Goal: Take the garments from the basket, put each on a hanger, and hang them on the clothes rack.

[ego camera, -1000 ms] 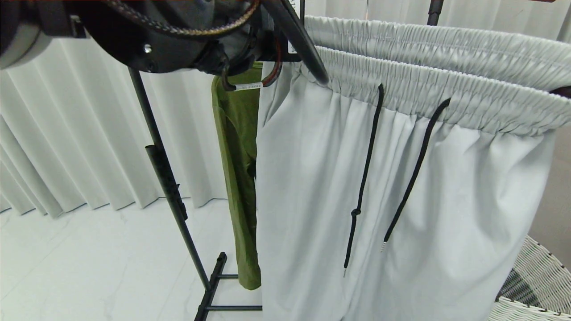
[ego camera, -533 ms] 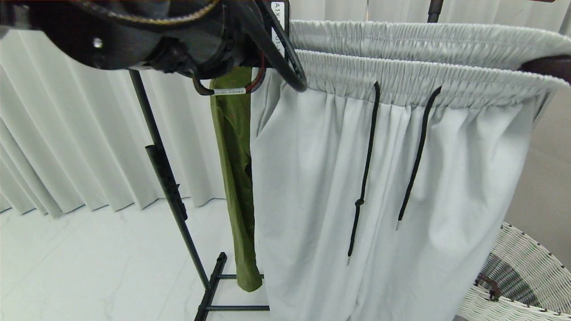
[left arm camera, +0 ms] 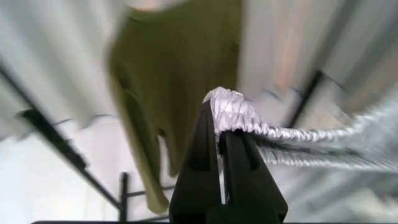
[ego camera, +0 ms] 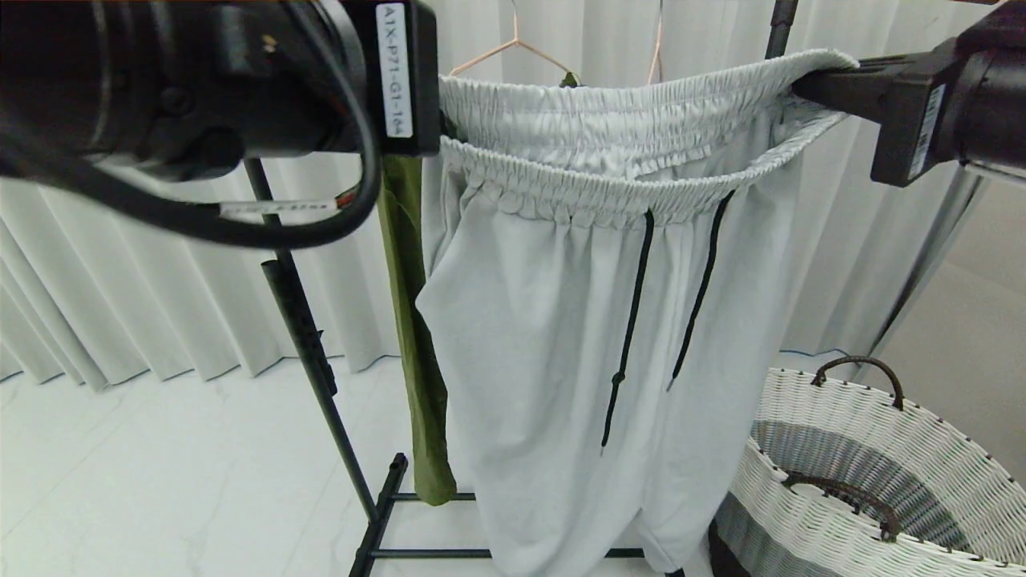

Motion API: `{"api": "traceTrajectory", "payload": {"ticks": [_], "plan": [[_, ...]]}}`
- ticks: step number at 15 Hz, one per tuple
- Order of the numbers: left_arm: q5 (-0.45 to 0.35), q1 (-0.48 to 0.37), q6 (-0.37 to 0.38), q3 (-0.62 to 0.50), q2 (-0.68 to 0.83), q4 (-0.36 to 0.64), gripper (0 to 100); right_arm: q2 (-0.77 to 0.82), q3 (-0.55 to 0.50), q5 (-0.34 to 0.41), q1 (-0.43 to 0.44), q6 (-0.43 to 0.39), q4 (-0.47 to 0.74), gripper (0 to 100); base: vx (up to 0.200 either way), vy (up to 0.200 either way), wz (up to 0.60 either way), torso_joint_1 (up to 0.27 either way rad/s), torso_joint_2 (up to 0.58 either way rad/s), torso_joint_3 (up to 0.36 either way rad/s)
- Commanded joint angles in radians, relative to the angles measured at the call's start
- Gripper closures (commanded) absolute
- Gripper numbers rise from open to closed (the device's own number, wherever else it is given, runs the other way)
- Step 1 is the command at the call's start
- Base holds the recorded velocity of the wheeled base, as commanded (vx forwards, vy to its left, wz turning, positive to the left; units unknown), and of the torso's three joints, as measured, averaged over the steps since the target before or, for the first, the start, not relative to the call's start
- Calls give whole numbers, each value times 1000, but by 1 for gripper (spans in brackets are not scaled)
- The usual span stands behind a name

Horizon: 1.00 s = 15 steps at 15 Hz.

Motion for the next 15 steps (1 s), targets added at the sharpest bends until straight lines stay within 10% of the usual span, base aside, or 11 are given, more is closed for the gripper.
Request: {"api": "traceTrajectory", "payload": {"ticks": [1, 15], "plan": [[-51, -10, 40, 107, -127, -2, 100, 25, 0, 1, 0, 0, -1, 100, 0, 0, 0, 0, 0, 0], [20, 28, 63, 105, -13, -161, 100, -49, -17, -7, 1, 0, 134, 100, 0, 0, 0, 0, 0, 0]]}}
